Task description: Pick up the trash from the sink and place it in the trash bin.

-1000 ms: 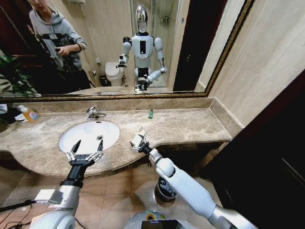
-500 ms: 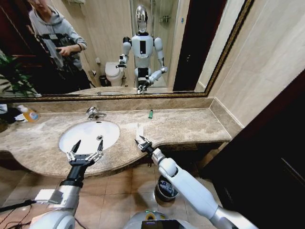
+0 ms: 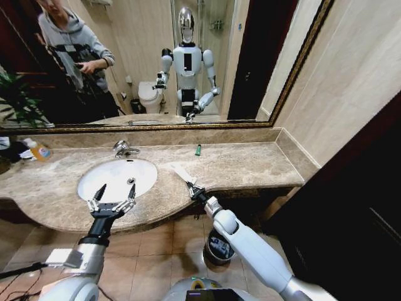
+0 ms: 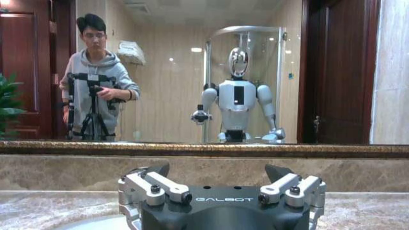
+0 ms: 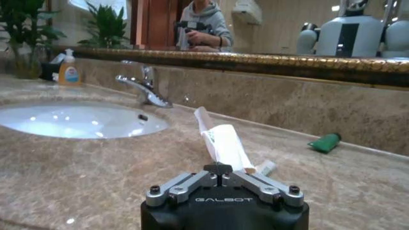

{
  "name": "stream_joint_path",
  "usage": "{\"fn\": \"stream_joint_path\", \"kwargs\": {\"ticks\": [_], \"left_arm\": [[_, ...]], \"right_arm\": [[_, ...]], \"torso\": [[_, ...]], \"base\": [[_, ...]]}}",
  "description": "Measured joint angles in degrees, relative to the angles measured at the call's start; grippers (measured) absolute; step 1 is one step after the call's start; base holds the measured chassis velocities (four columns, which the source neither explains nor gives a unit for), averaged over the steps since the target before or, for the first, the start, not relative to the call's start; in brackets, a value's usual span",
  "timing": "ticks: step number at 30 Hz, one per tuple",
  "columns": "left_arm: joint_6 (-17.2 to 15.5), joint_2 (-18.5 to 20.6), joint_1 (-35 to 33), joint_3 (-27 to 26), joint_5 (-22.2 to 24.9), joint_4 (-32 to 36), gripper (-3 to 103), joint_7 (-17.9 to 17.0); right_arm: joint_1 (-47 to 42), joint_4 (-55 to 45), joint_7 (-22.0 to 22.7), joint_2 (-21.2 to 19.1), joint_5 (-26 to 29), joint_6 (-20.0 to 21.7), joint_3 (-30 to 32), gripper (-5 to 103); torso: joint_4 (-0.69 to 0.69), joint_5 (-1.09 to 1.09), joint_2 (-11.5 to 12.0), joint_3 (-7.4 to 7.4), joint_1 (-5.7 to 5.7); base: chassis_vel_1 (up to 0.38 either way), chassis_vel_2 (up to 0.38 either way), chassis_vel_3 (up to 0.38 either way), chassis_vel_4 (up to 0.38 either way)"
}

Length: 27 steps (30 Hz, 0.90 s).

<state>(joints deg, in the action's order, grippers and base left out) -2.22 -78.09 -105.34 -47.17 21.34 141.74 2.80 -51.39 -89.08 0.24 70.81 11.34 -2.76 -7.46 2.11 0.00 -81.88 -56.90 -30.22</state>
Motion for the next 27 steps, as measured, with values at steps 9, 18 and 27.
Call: {"fn": "stream_joint_path", "kwargs": {"ticks": [9, 18, 27], "left_arm": [[0.0, 0.0, 0.0, 0.0, 0.0, 0.0, 100, 0.0], [0.0, 0.0, 0.0, 0.0, 0.0, 0.0, 100, 0.0], [0.0, 0.0, 0.0, 0.0, 0.0, 0.0, 100, 0.0]], "right_arm": [[-0.7, -1.9, -1.4, -0.9, 2.9, -2.2, 2.5, 0], [-4.0, -8.7, -2.5, -4.3, 4.8, -0.8, 7.1, 0], [-12.4, -15.3, -4.7, -10.3, 6.0, -0.1, 18.4, 0]], "torso": [[0.00, 0.00, 0.0, 0.00, 0.00], [0.00, 0.00, 0.0, 0.00, 0.00], [0.00, 0.00, 0.0, 0.00, 0.00]], "base": [[0.000, 0.000, 0.000, 0.000], [0.000, 0.000, 0.000, 0.000], [0.000, 0.000, 0.000, 0.000]]}}
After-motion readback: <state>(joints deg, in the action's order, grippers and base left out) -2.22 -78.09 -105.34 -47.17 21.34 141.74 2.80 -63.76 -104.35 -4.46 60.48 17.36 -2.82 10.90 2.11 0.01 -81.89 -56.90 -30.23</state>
